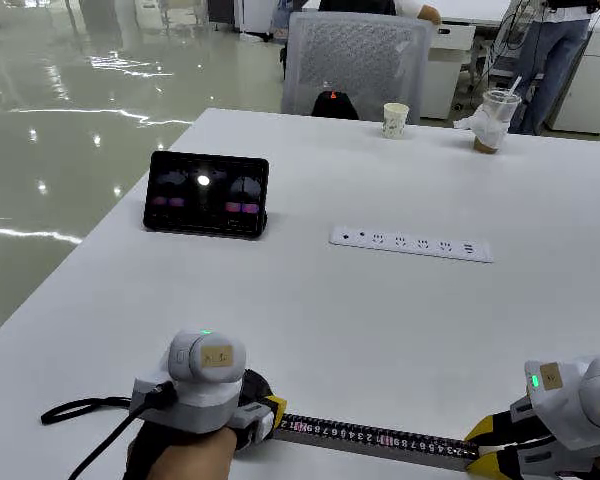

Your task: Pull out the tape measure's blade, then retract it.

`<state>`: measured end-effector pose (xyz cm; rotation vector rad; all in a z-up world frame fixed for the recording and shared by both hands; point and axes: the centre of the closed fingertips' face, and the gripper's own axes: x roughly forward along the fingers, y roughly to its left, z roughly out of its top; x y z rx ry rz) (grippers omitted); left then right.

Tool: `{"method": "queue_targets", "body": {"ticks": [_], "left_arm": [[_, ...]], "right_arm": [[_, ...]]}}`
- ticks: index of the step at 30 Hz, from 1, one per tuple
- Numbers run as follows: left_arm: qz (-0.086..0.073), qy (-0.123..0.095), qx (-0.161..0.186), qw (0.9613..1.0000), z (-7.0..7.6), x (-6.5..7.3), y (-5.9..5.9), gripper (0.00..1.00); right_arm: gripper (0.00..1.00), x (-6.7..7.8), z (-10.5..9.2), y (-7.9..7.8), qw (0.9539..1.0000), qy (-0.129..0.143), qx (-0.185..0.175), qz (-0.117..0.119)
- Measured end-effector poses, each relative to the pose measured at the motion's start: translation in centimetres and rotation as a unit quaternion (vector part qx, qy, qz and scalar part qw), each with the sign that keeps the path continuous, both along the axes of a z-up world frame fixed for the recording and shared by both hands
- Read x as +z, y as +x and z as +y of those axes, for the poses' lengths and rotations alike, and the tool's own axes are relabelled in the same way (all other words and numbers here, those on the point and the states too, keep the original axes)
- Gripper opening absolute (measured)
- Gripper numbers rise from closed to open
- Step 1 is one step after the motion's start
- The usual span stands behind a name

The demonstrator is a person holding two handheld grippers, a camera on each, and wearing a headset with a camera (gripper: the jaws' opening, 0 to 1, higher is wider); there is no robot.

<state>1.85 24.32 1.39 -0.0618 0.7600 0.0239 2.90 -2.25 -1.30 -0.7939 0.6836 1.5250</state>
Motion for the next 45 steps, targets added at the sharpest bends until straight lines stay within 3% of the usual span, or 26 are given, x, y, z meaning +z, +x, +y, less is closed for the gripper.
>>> {"method": "queue_targets", "body": {"ticks": [45], "left_arm": [[0.003, -0.015, -0.002, 0.9999, -0.04, 0.04, -0.1, 0.58]], "right_arm": [[0.1, 0.17, 0.15, 0.03, 0.9999, -0.012, -0.001, -0.005]]}}
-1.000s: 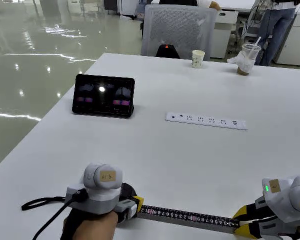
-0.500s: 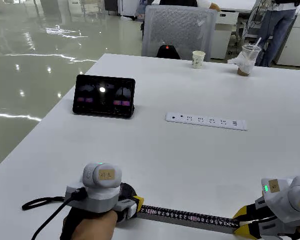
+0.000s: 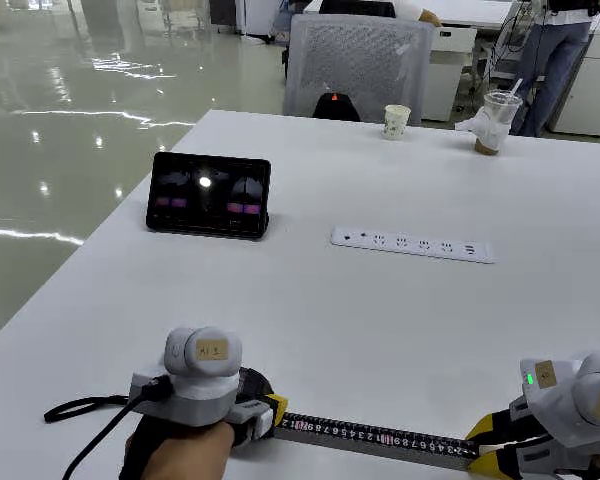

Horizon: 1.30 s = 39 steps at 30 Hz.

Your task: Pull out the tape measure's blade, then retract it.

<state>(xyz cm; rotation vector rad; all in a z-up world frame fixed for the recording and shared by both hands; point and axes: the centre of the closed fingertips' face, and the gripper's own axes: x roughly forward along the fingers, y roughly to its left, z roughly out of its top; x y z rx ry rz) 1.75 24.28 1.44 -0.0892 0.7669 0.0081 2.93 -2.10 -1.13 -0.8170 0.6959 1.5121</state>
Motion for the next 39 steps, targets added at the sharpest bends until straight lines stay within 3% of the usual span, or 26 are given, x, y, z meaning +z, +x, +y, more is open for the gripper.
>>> {"method": "queue_targets", "body": {"ticks": [39], "left_arm": [[0.004, -0.005, -0.002, 1.0, 0.0, -0.1, -0.1, 0.59]], "right_arm": [[0.1, -0.1, 3.5, -0.7, 0.9999, 0.014, 0.004, 0.006]]}}
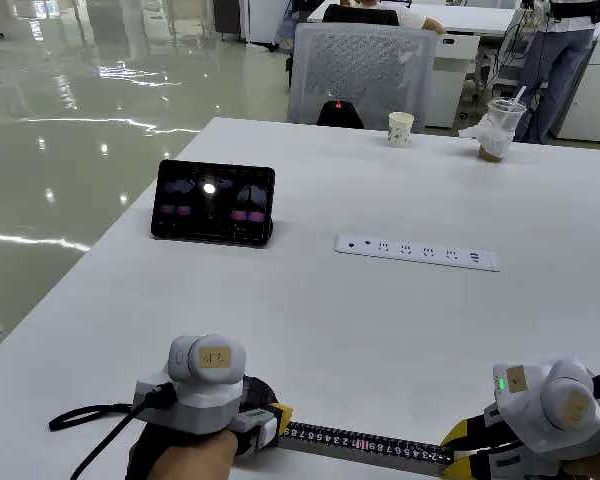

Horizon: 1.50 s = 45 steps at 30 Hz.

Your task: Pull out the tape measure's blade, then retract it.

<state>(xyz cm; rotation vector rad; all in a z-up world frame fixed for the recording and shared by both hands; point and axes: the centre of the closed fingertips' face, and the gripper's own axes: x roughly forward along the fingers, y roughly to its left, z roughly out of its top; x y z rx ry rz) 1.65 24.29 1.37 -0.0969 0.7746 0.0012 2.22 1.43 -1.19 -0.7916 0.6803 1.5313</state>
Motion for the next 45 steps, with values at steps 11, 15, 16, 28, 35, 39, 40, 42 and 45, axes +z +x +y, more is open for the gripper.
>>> {"method": "queue_targets", "body": {"ticks": [11, 15, 16, 28, 35, 39, 40, 42, 45], "left_arm": [[0.0, -0.002, 0.0, 1.0, 0.0, 0.0, 0.0, 0.59], [0.001, -0.003, 0.0, 1.0, 0.0, 0.0, 0.0, 0.59], [0.001, -0.003, 0.0, 1.0, 0.0, 0.0, 0.0, 0.59], [0.003, -0.005, -0.001, 1.0, 0.0, 0.0, 0.0, 0.59], [0.004, -0.007, -0.002, 1.0, 0.0, 0.0, 0.0, 0.59], [0.005, -0.008, -0.002, 1.0, 0.0, 0.0, -0.1, 0.59], [0.005, -0.008, -0.002, 1.0, 0.0, 0.0, -0.1, 0.59], [0.005, -0.008, -0.003, 1.0, 0.0, 0.0, 0.0, 0.59], [0.006, -0.009, -0.003, 0.9999, 0.0, 0.0, 0.0, 0.59]], "right_arm": [[0.1, -0.1, 0.5, 0.1, 1.0, 0.003, -0.003, -0.003], [0.1, -0.1, 0.8, 0.1, 1.0, 0.005, -0.004, -0.002], [0.1, -0.1, 0.8, 0.1, 1.0, 0.005, -0.003, -0.002], [0.11, -0.1, 1.5, 0.0, 0.9999, 0.01, -0.001, -0.003], [0.11, -0.1, 2.0, 0.0, 0.9999, 0.013, -0.002, -0.003], [0.11, -0.1, 2.2, 0.0, 0.9999, 0.014, -0.002, -0.002], [0.11, -0.1, 2.3, 0.0, 0.9999, 0.015, -0.002, -0.002], [0.11, 0.0, 2.4, -0.1, 0.9999, 0.015, -0.001, -0.002], [0.11, 0.0, 2.7, -0.1, 0.9999, 0.017, -0.001, -0.002]]}}
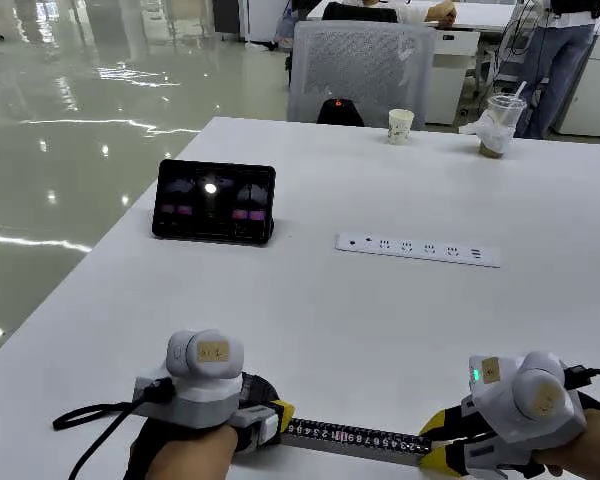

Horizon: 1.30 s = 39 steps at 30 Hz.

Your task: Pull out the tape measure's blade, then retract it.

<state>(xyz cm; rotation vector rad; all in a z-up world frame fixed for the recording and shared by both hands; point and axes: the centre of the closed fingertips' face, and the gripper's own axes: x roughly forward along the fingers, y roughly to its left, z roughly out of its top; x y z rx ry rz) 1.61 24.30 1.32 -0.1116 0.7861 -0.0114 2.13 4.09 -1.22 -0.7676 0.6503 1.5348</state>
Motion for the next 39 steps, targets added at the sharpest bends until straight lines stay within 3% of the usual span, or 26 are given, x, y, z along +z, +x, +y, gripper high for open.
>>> {"method": "queue_targets", "body": {"ticks": [39], "left_arm": [[0.0, -0.007, 0.0, 1.0, 0.0, 0.0, 0.0, 0.6]], "right_arm": [[0.11, -0.1, 3.3, -0.3, 0.9999, 0.014, 0.007, -0.003]]}}
